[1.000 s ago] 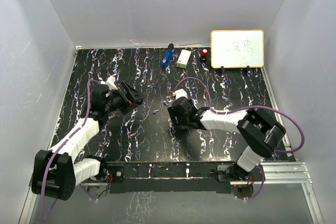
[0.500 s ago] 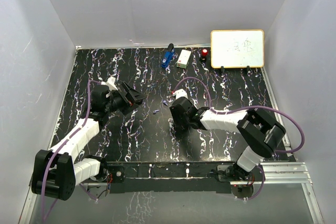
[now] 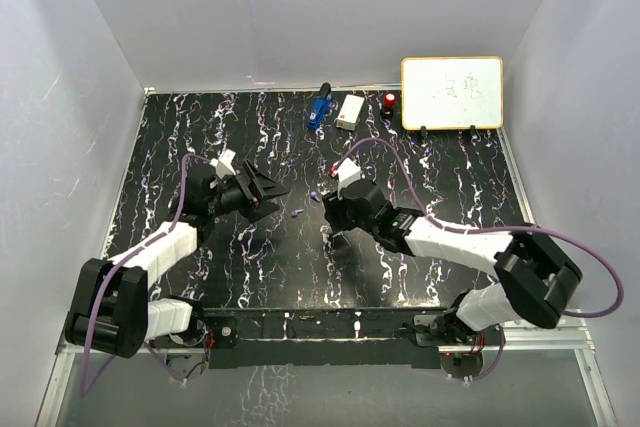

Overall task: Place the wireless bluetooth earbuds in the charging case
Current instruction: Pick up the charging case at the center of the board.

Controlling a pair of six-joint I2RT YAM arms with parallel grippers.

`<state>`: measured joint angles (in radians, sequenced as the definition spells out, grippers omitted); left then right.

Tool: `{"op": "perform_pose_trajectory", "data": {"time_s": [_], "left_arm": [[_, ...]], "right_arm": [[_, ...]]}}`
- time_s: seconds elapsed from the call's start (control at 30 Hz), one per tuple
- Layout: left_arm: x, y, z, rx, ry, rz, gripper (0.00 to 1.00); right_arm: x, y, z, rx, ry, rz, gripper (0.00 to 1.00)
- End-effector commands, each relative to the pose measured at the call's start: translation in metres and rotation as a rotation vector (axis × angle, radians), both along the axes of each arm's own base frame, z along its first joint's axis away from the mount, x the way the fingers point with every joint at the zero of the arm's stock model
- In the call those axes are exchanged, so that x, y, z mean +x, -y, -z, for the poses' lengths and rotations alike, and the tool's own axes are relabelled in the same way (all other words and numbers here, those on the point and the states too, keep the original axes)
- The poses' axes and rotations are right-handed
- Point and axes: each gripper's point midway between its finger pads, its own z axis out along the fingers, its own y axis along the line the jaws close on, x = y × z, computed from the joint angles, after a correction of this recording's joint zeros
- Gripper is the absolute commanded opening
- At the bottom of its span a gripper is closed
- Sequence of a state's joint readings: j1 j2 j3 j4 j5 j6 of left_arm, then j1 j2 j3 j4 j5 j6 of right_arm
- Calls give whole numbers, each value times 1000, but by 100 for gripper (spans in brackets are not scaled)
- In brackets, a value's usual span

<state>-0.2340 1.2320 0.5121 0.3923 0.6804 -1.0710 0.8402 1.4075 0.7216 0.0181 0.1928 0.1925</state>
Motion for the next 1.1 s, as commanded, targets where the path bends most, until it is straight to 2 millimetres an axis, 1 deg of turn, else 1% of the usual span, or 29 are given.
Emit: {"op": "perform_pose_trajectory", "data": {"time_s": [0.0, 0.1, 0.27, 0.33, 0.4, 0.57, 0.87, 1.07], "left_arm": [[-12, 16, -16, -64, 50, 79, 82], [-15, 22, -18, -57, 64, 91, 81], [-16, 26, -21, -32, 108, 79, 75], [-16, 26, -22, -32, 120, 69, 71], [-16, 28, -24, -40, 133, 66, 66], [-16, 31, -23, -47, 140, 69, 61], [-16, 37, -23, -62, 158, 69, 54], [-18, 39, -19, -50, 153, 73, 52]], "right_arm": [[9, -30, -66, 164, 204, -150, 18], [5, -41, -77, 197, 227, -221, 18], [-1, -58, -84, 236, 226, -317, 18], [-4, -62, -87, 254, 232, -339, 18], [-5, -64, -92, 274, 245, -353, 18], [-2, -69, -97, 296, 246, -351, 17], [0, -77, -100, 337, 235, -361, 17], [2, -79, -110, 371, 249, -355, 17]]}}
